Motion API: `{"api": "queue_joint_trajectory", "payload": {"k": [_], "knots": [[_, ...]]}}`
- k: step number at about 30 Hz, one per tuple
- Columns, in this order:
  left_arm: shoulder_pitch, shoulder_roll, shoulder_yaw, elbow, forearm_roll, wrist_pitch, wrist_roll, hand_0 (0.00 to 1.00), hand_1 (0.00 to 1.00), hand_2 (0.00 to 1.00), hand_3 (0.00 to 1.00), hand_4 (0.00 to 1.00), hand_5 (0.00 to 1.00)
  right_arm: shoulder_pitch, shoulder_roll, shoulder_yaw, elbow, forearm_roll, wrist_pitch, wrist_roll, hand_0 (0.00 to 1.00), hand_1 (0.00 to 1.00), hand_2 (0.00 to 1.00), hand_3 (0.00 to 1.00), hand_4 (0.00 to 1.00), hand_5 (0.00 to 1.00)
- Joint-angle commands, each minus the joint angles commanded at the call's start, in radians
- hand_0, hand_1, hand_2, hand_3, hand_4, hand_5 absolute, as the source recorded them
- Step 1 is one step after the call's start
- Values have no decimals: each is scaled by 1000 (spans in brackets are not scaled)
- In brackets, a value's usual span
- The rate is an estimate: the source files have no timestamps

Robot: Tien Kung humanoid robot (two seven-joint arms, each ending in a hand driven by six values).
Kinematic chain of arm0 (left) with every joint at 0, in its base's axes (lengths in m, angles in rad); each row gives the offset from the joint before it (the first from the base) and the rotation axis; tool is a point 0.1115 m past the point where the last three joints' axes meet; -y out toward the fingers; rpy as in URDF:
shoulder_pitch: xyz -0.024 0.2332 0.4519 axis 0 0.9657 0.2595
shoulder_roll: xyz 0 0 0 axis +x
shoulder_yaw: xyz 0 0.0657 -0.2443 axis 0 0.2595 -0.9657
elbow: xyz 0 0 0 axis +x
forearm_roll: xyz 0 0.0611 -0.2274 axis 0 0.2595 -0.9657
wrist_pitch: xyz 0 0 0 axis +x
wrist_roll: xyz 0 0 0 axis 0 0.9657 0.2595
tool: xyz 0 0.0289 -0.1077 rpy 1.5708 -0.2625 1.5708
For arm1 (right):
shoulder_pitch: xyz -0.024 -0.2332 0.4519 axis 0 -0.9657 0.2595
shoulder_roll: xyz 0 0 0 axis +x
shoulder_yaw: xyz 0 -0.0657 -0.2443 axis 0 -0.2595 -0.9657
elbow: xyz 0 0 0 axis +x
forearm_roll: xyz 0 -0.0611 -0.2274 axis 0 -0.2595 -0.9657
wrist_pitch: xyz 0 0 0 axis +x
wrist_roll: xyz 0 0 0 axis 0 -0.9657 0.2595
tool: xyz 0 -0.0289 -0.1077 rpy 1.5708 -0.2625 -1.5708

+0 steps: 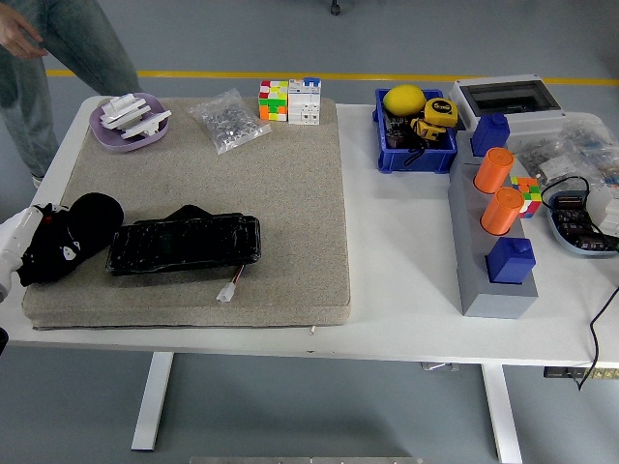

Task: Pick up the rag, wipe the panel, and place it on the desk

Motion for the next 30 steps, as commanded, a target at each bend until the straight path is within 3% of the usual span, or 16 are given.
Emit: {"api": "queue_joint_trajectory", "payload": {"k": [1, 6, 7, 8, 17, 21, 25, 30], "knots": [[0, 0, 1, -1, 2, 2, 0, 315, 354, 783, 539, 83, 2, 0, -1, -1, 0, 1, 0, 0, 509, 604, 652, 578, 998, 474], [18, -5, -10, -25, 19, 12, -1, 315, 354, 783, 539, 83, 2, 0, -3, -8, 0, 10, -1, 2, 509, 604, 652, 578, 998, 474], [25, -6, -17, -37, 23, 12, 0, 261, 212, 694, 500, 28, 2, 0, -4, -12, 0, 14, 0, 2, 510, 604, 651, 577, 998, 474], [31, -7, -23, -49, 25, 12, 2, 261, 212, 694, 500, 28, 2, -1, -4, -14, 0, 16, 0, 2, 510, 604, 651, 577, 998, 474], [155, -14, -91, -338, 85, -46, 133, 250, 170, 665, 469, 14, 2, 0, -4, -4, 0, 9, 0, 2, 510, 604, 651, 578, 998, 474], [192, -21, -71, -461, 75, -71, 177, 240, 156, 641, 450, 24, 2, 4, -4, 31, 0, -20, 2, 5, 510, 605, 651, 578, 998, 474], [213, -43, -44, -516, 68, -77, 190, 243, 156, 628, 430, 37, 2, 7, -2, 60, 0, -46, 3, 7, 512, 605, 651, 578, 998, 473], [214, -67, -10, -509, 75, -74, 193, 243, 156, 628, 430, 37, 2, 13, -3, 88, 0, -73, 3, 8, 512, 605, 651, 578, 998, 473]]}}
